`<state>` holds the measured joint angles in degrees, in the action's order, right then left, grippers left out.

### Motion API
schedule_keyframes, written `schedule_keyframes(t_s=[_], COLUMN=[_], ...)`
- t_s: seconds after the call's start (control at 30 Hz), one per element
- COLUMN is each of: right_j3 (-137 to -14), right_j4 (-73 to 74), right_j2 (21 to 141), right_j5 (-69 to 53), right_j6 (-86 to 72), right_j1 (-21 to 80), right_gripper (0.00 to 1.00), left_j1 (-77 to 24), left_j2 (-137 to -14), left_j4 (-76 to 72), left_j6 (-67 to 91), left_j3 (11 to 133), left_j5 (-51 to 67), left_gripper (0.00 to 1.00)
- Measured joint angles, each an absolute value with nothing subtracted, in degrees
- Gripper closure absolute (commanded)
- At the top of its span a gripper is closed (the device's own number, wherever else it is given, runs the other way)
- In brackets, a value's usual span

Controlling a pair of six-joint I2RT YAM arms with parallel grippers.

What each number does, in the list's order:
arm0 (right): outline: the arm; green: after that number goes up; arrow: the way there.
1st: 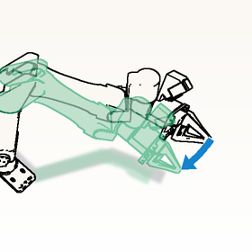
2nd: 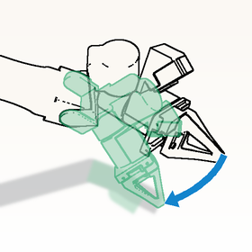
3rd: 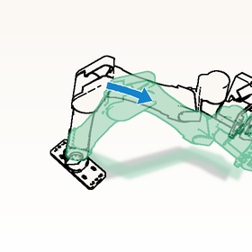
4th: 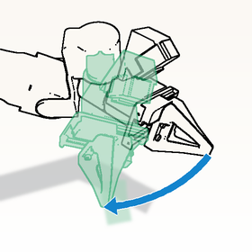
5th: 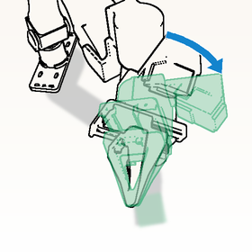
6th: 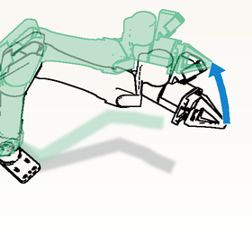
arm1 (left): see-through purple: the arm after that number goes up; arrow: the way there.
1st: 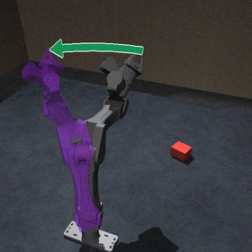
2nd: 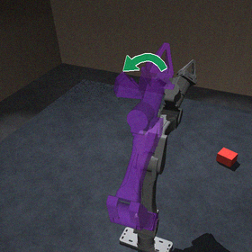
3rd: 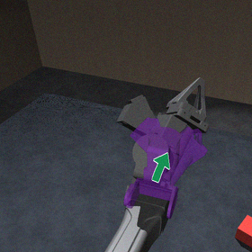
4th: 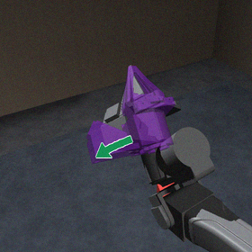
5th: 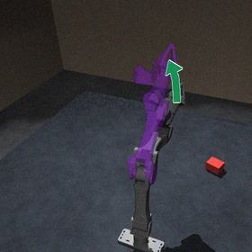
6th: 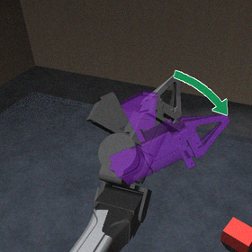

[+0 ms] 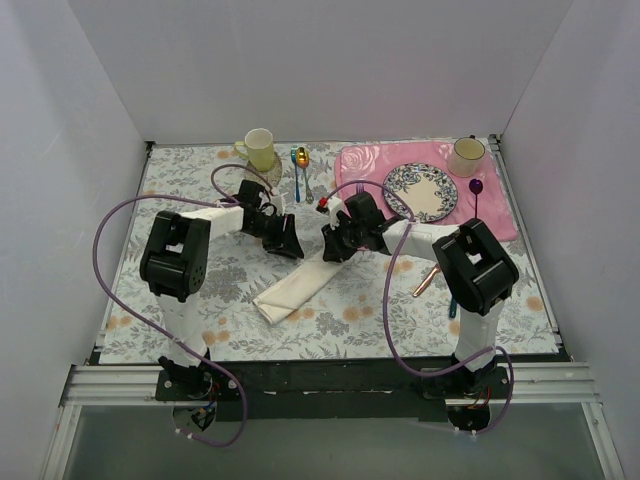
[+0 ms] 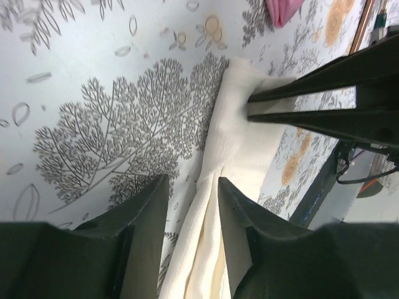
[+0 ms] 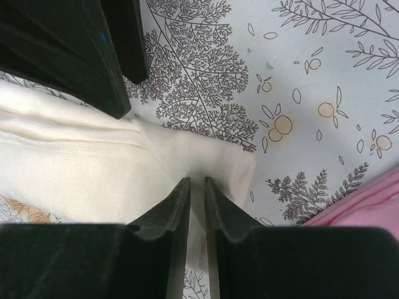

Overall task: Fold the napkin into a case and place the utensils inside
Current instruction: Smooth out the smaller rectangle-folded napkin at the center of the board.

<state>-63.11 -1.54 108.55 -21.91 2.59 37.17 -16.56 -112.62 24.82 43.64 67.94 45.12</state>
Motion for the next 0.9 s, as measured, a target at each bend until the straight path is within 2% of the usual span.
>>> schedule_keyframes(t_s=[0.2, 0.23, 0.4, 0.57, 0.77, 0.87, 0.9], right_j3=[-63.1, -63.1, -63.1, -62.8, -61.5, -60.6, -60.2], right_j4=[-2.8, -3.0, -3.4, -3.7, -5.1, -4.6, -4.1], right_j2=[109.5, 109.7, 110.2, 110.4, 110.1, 109.1, 108.7], right_j5=[-24.6, -25.1, -26.8, -27.7, -29.7, -31.0, -31.8], right_j6=[-1.5, -2.2, -5.1, -7.8, -10.1, -10.4, -10.5], right_j1=[35.9, 35.7, 34.5, 34.1, 33.8, 33.6, 33.4], right_gripper=[0.77, 0.77, 0.76, 0.75, 0.67, 0.60, 0.52], left_j1=[-16.7, -16.8, -18.8, -21.7, -20.7, -19.8, -19.6], left_j2=[-111.0, -110.4, -105.7, -105.7, -113.2, -115.7, -115.9], left_j4=[25.2, 25.2, 27.3, 31.5, 36.1, 39.7, 40.5], left_j6=[43.2, 43.1, 41.3, 39.0, 35.9, 33.5, 32.6], left_j3=[69.7, 69.7, 66.2, 62.7, 62.7, 65.0, 65.5], left_j5=[49.0, 50.5, 57.2, 57.8, 53.4, 54.5, 54.3], left_gripper=[0.73, 0.78, 0.84, 0.91, 0.98, 0.99, 1.00])
